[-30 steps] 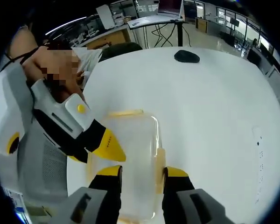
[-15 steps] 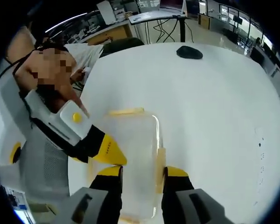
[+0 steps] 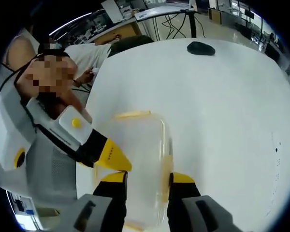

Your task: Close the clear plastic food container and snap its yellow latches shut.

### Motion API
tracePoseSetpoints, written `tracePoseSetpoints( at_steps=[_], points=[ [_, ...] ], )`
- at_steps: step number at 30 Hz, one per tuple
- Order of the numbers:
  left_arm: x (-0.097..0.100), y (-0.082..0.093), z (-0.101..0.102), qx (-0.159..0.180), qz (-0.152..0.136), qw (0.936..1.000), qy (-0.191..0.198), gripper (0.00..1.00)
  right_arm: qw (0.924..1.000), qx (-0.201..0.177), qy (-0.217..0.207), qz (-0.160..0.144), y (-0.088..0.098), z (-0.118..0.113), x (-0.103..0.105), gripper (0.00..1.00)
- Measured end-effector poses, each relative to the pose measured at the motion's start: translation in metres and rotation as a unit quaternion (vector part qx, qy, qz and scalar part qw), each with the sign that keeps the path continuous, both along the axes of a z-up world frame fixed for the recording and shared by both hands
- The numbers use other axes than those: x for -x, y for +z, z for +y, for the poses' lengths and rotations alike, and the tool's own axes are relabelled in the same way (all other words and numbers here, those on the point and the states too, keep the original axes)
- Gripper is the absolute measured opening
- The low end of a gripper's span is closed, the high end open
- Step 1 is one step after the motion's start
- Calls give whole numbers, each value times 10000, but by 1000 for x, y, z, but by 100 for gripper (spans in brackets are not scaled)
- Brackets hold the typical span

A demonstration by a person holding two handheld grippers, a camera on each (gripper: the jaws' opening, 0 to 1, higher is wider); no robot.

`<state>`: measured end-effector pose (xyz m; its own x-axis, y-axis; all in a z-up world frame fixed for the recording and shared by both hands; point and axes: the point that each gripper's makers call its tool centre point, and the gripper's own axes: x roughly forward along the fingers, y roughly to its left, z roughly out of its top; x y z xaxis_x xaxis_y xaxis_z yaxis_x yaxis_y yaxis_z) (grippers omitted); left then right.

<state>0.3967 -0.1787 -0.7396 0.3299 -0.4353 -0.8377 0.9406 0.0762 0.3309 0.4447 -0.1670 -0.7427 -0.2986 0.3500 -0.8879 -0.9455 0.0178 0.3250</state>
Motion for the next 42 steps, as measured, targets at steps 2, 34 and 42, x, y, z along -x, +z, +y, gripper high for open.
tracePoseSetpoints(
  at_steps=[2,34,42],
  points=[
    [0,0,0,22,14,10000,18,38,10000,6,4,-28,1,0,0,32],
    [-8,19,23,155,472,9982,-347,55,9925,-401,-377,-1090,33,-14,9,48],
    [-17,10,34,19,576,9976,-374,60,9883,-471,-252,-1429,40,-20,21,57]
  ],
)
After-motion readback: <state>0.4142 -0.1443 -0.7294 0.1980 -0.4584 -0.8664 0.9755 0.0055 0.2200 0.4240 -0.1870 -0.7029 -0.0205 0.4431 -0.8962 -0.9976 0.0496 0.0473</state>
